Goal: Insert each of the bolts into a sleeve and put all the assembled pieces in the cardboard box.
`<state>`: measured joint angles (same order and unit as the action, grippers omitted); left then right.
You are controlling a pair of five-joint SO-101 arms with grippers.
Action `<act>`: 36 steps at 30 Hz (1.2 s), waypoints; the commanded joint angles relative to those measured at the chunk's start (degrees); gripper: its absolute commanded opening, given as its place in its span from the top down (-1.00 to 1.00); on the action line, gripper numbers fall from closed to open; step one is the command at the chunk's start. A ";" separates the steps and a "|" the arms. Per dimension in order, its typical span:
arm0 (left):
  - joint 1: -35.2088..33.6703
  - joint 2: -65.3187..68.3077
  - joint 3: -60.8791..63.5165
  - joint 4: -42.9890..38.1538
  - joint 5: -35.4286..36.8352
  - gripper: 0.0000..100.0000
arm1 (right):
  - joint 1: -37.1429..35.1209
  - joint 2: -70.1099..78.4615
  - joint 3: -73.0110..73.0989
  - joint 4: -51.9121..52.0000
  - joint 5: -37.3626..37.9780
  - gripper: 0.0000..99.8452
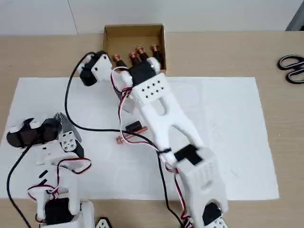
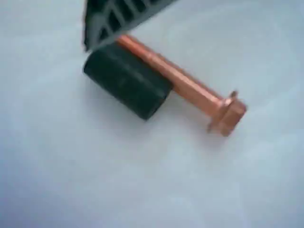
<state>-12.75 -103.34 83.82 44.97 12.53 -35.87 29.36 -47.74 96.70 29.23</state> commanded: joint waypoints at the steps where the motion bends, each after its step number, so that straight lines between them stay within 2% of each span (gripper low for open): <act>1: -0.09 -0.53 -1.63 -0.09 -0.18 0.99 | 0.31 -8.66 8.26 0.75 0.53 0.72; 6: -0.09 -0.53 -1.63 -0.09 -0.18 0.99 | -0.31 -13.58 25.58 0.48 2.81 0.72; 8: -0.09 -0.53 -1.63 -0.09 -1.49 0.99 | -0.92 -14.46 27.96 0.40 3.69 0.72; 13: -0.09 -0.53 -1.63 -0.09 -6.59 0.99 | -3.47 -14.64 28.04 -0.48 8.88 0.72; 20: -0.09 -0.53 -1.63 -0.09 -7.38 0.99 | -7.52 -14.37 28.04 -2.86 18.37 0.72; 27: -0.09 -0.53 -1.63 -0.09 -7.38 0.99 | -4.35 -9.89 28.13 -12.53 19.16 0.72; 36: -0.09 -0.53 -1.63 -0.09 -7.38 0.99 | -4.09 -4.09 28.04 -12.97 19.16 0.72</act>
<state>-12.84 -103.34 83.82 44.97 5.41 -40.53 25.49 -19.69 84.13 47.96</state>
